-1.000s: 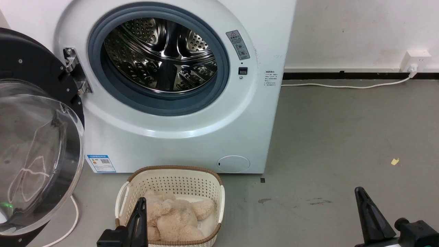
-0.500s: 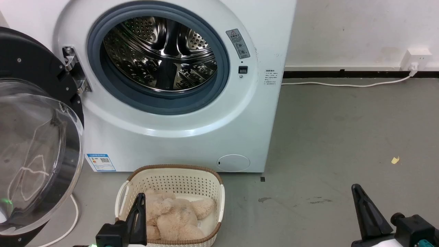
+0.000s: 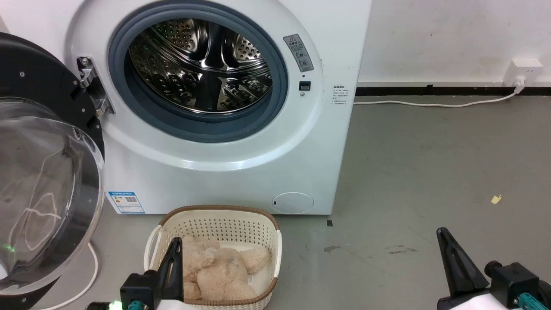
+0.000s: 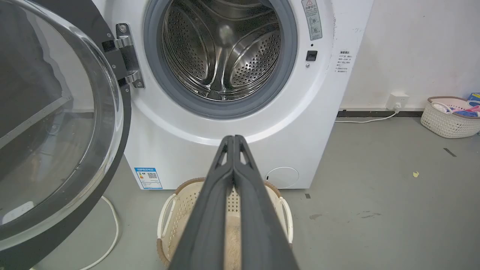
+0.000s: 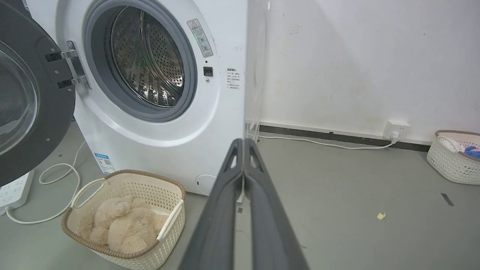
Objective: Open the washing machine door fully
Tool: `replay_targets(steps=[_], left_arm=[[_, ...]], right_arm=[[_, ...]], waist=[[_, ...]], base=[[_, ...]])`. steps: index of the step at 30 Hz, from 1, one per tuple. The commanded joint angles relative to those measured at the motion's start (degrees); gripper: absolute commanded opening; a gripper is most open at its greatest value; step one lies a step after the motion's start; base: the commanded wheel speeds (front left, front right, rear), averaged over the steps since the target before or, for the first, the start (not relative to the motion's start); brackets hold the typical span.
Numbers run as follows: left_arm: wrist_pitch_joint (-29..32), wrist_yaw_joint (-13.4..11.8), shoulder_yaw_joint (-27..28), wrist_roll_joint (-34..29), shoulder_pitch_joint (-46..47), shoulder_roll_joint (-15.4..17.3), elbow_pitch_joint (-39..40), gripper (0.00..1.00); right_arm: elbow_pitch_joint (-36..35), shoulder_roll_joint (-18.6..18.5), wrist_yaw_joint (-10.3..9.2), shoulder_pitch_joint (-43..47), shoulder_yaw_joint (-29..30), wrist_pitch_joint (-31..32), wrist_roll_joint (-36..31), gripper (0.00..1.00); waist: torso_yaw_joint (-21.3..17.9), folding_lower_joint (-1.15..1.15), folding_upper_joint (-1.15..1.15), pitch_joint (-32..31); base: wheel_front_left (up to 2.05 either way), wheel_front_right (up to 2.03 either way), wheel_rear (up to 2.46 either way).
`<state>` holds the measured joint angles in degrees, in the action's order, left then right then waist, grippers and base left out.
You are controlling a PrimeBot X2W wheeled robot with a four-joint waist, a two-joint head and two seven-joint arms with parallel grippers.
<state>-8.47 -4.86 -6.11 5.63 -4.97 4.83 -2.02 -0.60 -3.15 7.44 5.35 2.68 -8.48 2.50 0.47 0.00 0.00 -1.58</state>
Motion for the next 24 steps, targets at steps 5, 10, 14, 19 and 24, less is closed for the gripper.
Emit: replay_targets(steps=[5,10,14,19,24], left_arm=[[0.86,0.47,0.78,-0.80,1.26,-0.16,0.31,0.00],[1.44,0.81,1.19,-1.17,1.55,-0.29,0.44,0.00],[1.91,1.08,1.51,-1.47,1.78,-0.40,0.55,0.00],[2.50,1.41,1.92,-1.84,2.06,-0.54,0.68,0.00],[3.31,1.88,2.49,-2.36,2.46,-0.73,0.86,0.00]], right_arm=[[0.13,0.13,0.02,-1.21,-0.31,0.80,-0.41,0.00],[0.16,0.14,0.02,-1.53,-0.50,1.39,-0.57,0.00],[0.19,0.15,0.02,-1.78,-0.64,1.86,-0.70,0.00],[0.23,0.16,0.03,-2.10,-0.82,2.45,-0.86,0.00],[0.28,0.17,0.03,-2.54,-1.07,3.27,-1.08,0.00]], waist=[[-0.04,0.00,0.00,0.12],[-0.07,0.00,0.00,0.23],[-0.09,0.00,0.00,0.32],[-0.13,0.00,0.00,0.43],[-0.17,0.00,0.00,0.59]], base=[[0.00,0.00,0.00],[0.00,0.00,0.00],[0.00,0.00,0.00],[0.00,0.00,0.00],[0.00,0.00,0.00]])
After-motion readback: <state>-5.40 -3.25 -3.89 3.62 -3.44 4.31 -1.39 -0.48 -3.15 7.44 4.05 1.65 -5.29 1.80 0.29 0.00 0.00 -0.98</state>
